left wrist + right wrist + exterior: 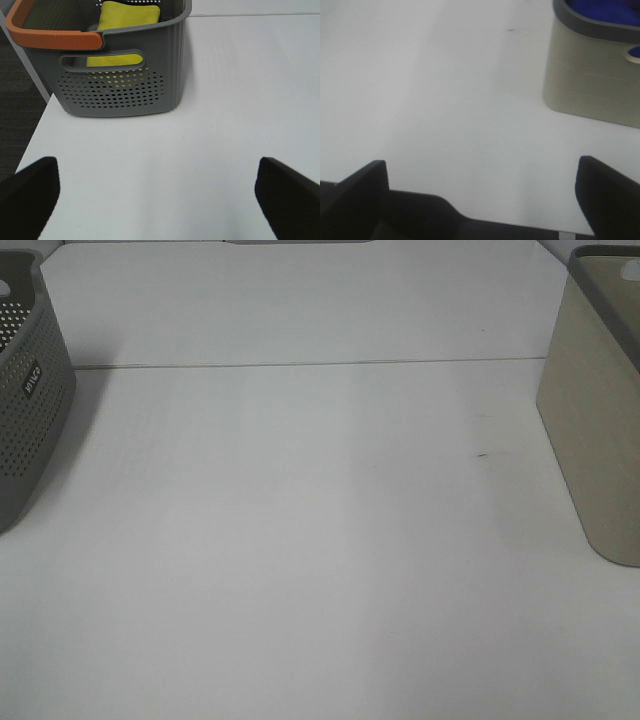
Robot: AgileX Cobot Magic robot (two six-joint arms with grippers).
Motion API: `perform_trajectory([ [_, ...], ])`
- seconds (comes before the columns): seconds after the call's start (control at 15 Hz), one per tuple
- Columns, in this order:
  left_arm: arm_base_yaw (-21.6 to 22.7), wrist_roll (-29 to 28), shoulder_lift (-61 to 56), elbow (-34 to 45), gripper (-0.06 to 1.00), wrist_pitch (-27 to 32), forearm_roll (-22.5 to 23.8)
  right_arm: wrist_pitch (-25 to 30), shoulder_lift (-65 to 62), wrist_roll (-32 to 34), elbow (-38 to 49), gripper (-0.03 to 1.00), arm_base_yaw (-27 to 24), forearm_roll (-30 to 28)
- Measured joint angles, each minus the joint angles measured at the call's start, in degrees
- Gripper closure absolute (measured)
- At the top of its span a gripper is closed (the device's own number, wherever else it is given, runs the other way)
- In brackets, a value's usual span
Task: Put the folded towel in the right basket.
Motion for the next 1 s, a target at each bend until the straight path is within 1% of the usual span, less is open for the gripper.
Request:
perform_trajectory([
  [0.13,0.0,0.0,0.0,0.0,-0.05,0.0,0.0,-1.0,-6.1,5.9,1.8,0.0,0.0,-4.3],
  [0.33,0.0,0.0,0.0,0.0,-0.05,0.0,0.0,-5.4,-11.9,9.1,6.5,0.0,0.0,-8.1],
  [0.47,0.0,0.0,0.0,0.0,-0.05,0.0,0.0,-9.3,-12.9,11.2,11.9,0.0,0.0,-9.0],
  [0.6,0.0,0.0,0.0,0.0,-0.05,0.0,0.0,-12.1,-12.9,11.7,12.5,0.0,0.0,-9.9],
  [0.73,0.0,0.0,0.0,0.0,-0.05,0.0,0.0,-13.5,-12.9,11.7,13.1,0.0,0.0,-11.5],
  [1.0,0.0,0.0,0.0,0.0,-0.05,0.0,0.0,-15.5,-12.9,11.7,14.1,0.0,0.0,-11.7],
])
